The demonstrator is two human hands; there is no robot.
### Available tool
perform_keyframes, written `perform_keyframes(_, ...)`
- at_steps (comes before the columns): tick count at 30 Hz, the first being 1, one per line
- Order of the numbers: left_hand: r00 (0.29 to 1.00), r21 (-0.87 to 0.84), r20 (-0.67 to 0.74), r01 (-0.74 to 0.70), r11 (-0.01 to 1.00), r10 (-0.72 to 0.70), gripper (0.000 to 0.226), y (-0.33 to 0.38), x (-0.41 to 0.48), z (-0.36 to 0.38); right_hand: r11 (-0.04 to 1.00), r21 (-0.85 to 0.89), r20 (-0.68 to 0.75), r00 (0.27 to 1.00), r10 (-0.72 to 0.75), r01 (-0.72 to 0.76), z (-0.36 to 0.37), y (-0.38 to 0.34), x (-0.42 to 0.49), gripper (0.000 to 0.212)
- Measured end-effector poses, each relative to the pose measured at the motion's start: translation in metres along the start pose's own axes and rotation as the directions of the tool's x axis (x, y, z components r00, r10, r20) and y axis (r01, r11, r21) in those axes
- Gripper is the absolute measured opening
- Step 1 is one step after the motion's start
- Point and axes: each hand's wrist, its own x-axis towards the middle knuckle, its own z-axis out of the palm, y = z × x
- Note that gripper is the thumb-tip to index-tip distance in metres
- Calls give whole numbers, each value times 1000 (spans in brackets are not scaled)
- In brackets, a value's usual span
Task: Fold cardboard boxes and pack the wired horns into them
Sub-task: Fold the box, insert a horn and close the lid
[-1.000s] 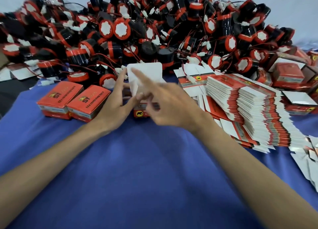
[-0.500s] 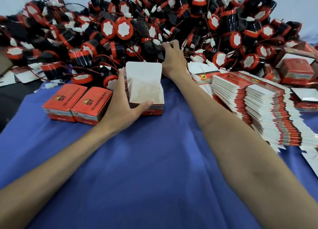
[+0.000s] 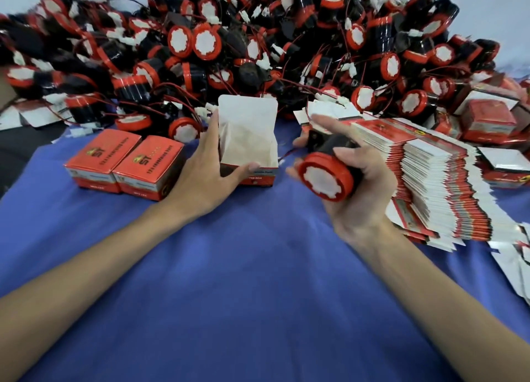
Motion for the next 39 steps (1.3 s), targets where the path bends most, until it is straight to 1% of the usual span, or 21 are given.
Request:
perform_keyframes(2, 998, -49, 41, -55, 997, 57, 114, 2, -3, -1, 989, 63, 123, 985, 122, -130, -3, 1, -5, 61)
perform_keyframes(5, 976, -111, 78, -194, 975, 203, 102, 2, -10, 0, 966, 110, 178, 961, 213, -234, -6, -3, -11, 87)
perform_keyframes(7, 977, -135, 88, -184, 974, 196, 94, 2, -12, -1, 931, 223, 200, 949, 246, -288, -3, -9, -15, 107)
perform_keyframes(8, 982, -155, 96, -148, 977, 164, 91, 3, -12, -1, 915, 244, 193, 941, 278, -321, -2, -9, -12, 108)
perform_keyframes(9, 987, -178, 98, -104, 978, 123, 89, 3, -11, -1, 905, 229, 181, 929, 323, -359, 2, -10, -8, 99)
perform_keyframes(10, 992, -192, 93, -66, 979, 85, 89, 3, -10, 0, 904, 178, 130, 920, 370, -389, 0, -9, -7, 81)
perform_keyframes(12, 998, -193, 47, -27, 981, 37, 94, 1, -6, 0, 885, 69, -87, 880, 466, -461, -14, -6, 5, 47)
perform_keyframes(15, 999, -193, 49, -15, 981, 25, 103, -1, -5, 0, 867, 75, -141, 855, 499, -493, -24, -9, -1, 48)
perform_keyframes(17, 996, -185, 71, -36, 982, 50, 105, -2, -7, 0, 895, 53, 24, 896, 443, -443, -14, -12, -5, 60)
perform_keyframes(19, 976, -74, -118, -193, 978, 183, 97, 2, -10, 0, 919, 75, 207, 908, 365, -387, -9, -11, -10, 71)
perform_keyframes(21, 846, 63, -337, -419, 906, 414, 74, 13, -14, -5, 902, 168, 237, 904, 355, -398, -12, -5, -7, 73)
perform_keyframes(22, 776, 86, -373, -517, 851, 509, 62, 16, -15, -7, 902, 189, 231, 910, 344, -389, -16, -1, -8, 74)
perform_keyframes(23, 739, 59, -344, -599, 799, 579, 50, 19, -17, -8, 902, 208, 228, 915, 332, -379, -15, 0, -6, 74)
perform_keyframes(24, 748, -14, -258, -636, 772, 611, 43, 21, -20, -8, 902, 228, 209, 923, 323, -367, -14, 3, -4, 75)
perform_keyframes(27, 834, -209, 94, -518, 830, 544, 51, 30, -31, 0, 894, 276, 131, 935, 329, -354, -10, 10, -4, 76)
perform_keyframes(29, 860, -203, 160, -452, 868, 485, 34, 34, -36, 11, 930, 189, 58, 949, 311, -317, -4, 16, -5, 78)
perform_keyframes(32, 920, -320, 86, -338, 885, 382, 30, 32, -37, 17, 970, 66, -23, 972, 236, -234, 2, 26, -7, 72)
perform_keyframes(33, 942, -360, 51, -293, 886, 332, 32, 31, -36, 16, 980, 43, -29, 980, 195, -194, 1, 30, -7, 68)
perform_keyframes(35, 970, -383, -32, -233, 894, 239, 30, 29, -33, 14, 983, -127, 9, 991, 134, -132, -1, 36, -10, 62)
perform_keyframes(37, 975, -381, -100, -223, 897, 199, 21, 30, -32, 13, 917, -392, 116, 985, 127, -72, -1, 39, -15, 61)
perform_keyframes(39, 972, -363, -152, -225, 904, 181, 18, 32, -32, 12, 738, -673, 206, 970, 126, 47, 0, 40, -20, 62)
